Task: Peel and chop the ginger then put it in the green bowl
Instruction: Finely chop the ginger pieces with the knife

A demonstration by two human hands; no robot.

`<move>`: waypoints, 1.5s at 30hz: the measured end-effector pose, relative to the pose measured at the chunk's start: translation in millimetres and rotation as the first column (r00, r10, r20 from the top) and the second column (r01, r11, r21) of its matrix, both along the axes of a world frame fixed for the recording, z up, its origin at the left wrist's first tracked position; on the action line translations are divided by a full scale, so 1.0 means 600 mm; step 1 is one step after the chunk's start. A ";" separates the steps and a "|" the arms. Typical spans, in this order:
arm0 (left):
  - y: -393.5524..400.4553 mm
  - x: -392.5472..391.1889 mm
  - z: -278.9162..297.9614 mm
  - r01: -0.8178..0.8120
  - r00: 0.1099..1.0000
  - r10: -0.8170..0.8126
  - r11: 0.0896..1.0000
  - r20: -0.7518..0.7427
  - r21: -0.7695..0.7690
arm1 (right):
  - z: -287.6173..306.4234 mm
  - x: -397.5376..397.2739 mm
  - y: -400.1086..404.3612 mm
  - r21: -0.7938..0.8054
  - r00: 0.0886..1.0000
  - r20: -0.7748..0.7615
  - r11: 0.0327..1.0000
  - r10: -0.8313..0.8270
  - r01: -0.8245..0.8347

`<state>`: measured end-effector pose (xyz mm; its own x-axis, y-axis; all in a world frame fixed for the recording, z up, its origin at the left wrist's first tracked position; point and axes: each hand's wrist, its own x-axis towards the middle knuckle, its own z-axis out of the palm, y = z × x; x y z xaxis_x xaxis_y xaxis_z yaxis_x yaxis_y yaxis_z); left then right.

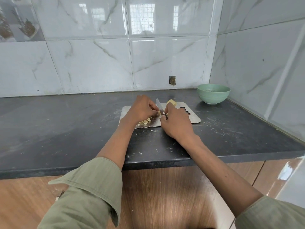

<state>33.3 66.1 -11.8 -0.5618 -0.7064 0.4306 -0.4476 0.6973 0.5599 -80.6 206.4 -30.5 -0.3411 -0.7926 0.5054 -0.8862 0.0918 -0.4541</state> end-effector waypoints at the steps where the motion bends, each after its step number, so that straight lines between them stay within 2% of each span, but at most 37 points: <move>1: 0.001 -0.001 0.000 -0.005 1.000 0.005 1.000 -0.003 -0.006 | 0.000 0.001 0.000 0.003 1.000 0.001 1.000 0.000 0.000; 7: 0.003 -0.003 -0.003 -0.022 1.000 0.022 1.000 -0.006 0.017 | 0.001 0.005 0.000 0.020 1.000 -0.011 1.000 0.004 -0.004; 13: 0.006 -0.003 -0.001 -0.006 1.000 0.006 1.000 -0.010 0.008 | 0.016 0.022 0.000 0.101 0.995 -0.102 0.995 0.006 0.004; 27: 0.012 -0.003 -0.003 0.005 1.000 -0.004 1.000 -0.009 0.008 | 0.015 0.009 -0.003 0.128 1.000 0.000 0.992 -0.003 0.003; 31: 0.010 -0.004 -0.003 -0.012 1.000 0.012 1.000 0.012 0.000 | 0.007 0.007 0.003 0.101 1.000 -0.006 0.995 -0.003 0.004; 35: 0.004 -0.006 -0.006 -0.004 1.000 0.004 1.000 -0.003 0.005 | 0.006 0.017 -0.003 0.093 0.996 -0.074 0.994 -0.050 0.057; 40: -0.005 -0.002 -0.006 -0.004 1.000 0.004 1.000 0.017 -0.026 | 0.001 0.010 -0.006 0.068 0.999 0.008 0.996 -0.051 0.050; 45: -0.011 -0.001 -0.006 0.010 1.000 -0.010 1.000 0.006 -0.010 | -0.002 -0.001 0.001 0.008 1.000 0.023 1.000 -0.020 0.020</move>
